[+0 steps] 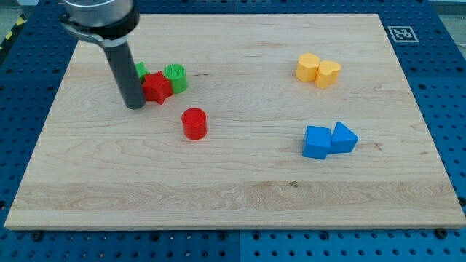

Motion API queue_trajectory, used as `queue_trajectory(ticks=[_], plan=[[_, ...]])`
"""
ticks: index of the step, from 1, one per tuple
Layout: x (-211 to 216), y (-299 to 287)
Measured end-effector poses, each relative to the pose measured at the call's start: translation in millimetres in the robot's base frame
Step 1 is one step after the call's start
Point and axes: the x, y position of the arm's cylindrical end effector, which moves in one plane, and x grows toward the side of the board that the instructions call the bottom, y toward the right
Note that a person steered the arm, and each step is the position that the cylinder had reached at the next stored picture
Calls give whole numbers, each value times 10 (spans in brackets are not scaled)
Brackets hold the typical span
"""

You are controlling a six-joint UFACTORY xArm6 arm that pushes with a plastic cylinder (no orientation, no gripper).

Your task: Move the red star along with green circle right a bit

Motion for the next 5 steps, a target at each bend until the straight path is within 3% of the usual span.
queue_trajectory(ticks=[2,5], plan=[[-260,-2],[-326,455]])
